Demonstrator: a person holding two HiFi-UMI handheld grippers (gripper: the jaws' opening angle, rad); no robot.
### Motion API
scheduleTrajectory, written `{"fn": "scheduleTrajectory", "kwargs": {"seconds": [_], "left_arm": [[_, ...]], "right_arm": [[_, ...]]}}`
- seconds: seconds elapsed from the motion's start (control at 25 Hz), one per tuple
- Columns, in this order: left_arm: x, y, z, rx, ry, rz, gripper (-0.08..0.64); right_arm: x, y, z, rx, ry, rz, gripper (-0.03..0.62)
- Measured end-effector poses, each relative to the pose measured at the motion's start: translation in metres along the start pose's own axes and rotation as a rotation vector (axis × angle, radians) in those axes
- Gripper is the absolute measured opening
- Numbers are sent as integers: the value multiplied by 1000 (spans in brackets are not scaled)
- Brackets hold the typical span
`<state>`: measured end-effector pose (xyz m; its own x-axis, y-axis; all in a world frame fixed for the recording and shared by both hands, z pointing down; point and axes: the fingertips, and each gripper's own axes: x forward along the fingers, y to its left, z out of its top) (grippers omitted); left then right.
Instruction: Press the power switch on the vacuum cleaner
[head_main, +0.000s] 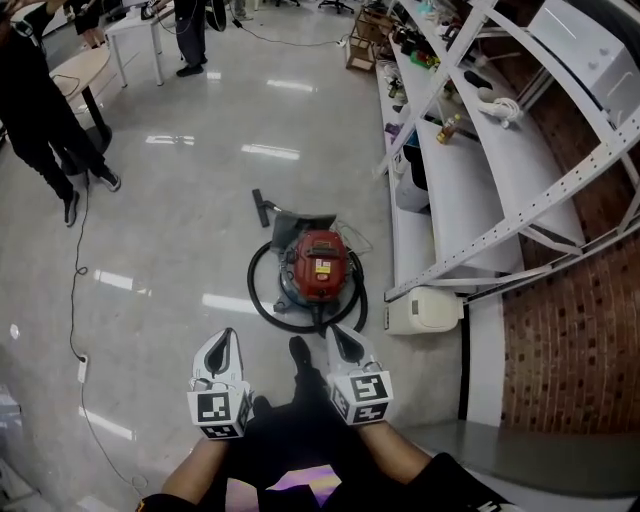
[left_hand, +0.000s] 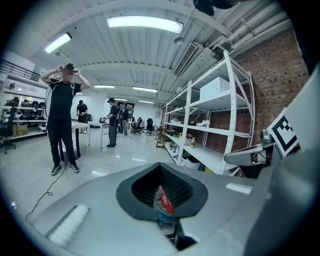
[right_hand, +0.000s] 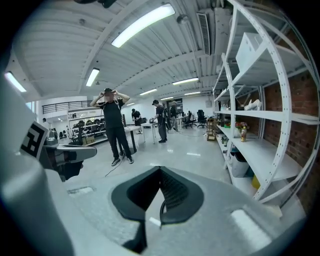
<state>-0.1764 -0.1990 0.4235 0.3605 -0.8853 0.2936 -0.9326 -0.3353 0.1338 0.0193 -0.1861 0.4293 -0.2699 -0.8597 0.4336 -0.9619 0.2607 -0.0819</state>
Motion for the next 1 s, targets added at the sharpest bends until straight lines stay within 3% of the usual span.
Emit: {"fn": "scheduleTrajectory", "kwargs": {"seconds": [0.52,1.0], "left_arm": [[145,-34,0,26,104,7,15],[248,-30,-77,12,234,65,14]], "right_arm": [[112,-117,-7,42,140,22,-8],[215,-177,-93,52,344,55,-8]]}}
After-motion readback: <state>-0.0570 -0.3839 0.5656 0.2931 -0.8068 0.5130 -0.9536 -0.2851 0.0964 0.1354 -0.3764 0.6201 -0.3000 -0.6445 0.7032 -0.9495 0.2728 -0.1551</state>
